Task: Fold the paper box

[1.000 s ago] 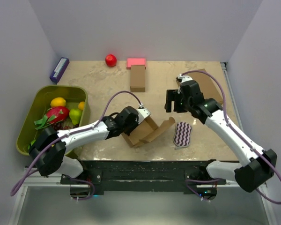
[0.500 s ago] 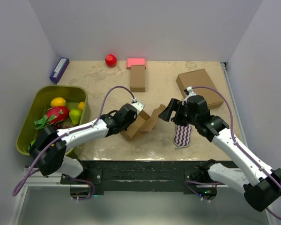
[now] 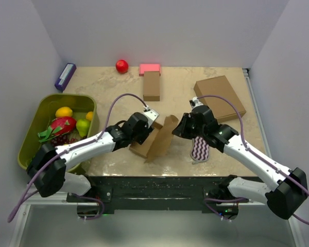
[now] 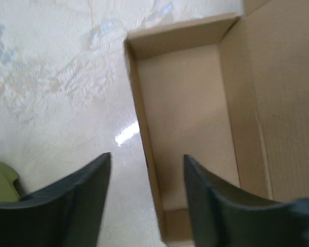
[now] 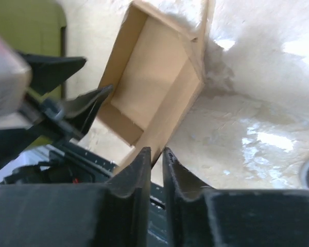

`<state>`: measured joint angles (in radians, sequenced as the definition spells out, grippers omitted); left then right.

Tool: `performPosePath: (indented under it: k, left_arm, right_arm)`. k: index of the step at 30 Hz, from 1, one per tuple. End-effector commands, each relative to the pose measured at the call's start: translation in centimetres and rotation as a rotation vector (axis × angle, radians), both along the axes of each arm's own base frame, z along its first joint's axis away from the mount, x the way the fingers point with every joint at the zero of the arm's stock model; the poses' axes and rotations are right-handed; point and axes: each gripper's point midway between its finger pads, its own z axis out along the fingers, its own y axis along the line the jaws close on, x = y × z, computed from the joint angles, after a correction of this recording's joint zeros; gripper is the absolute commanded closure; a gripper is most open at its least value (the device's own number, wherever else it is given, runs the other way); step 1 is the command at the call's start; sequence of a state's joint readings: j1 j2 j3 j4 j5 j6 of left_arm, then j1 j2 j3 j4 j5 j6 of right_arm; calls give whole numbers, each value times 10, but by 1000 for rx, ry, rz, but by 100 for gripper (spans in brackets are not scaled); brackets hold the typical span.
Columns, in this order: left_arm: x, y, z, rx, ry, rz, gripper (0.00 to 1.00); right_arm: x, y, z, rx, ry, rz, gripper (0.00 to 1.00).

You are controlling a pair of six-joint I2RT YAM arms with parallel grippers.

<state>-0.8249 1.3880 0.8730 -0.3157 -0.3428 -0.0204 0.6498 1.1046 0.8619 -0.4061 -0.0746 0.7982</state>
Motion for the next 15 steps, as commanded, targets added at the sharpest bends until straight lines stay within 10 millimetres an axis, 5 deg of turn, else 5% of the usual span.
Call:
performPosePath:
  k: [1, 8, 12, 15]
  left_arm:
    - [4, -22, 52, -184, -92, -68, 30]
    - [11, -13, 119, -440, -211, -139, 20]
    - [-1, -21, 157, -536, -285, -296, 13]
    - [-3, -20, 163, -550, -286, -338, 11]
  right_arm:
    - [19, -6, 37, -87, -149, 38, 98]
    - [27, 6, 35, -198, -195, 217, 100]
    - [33, 12, 42, -279, -254, 359, 100]
    - [29, 18, 52, -305, -288, 487, 100]
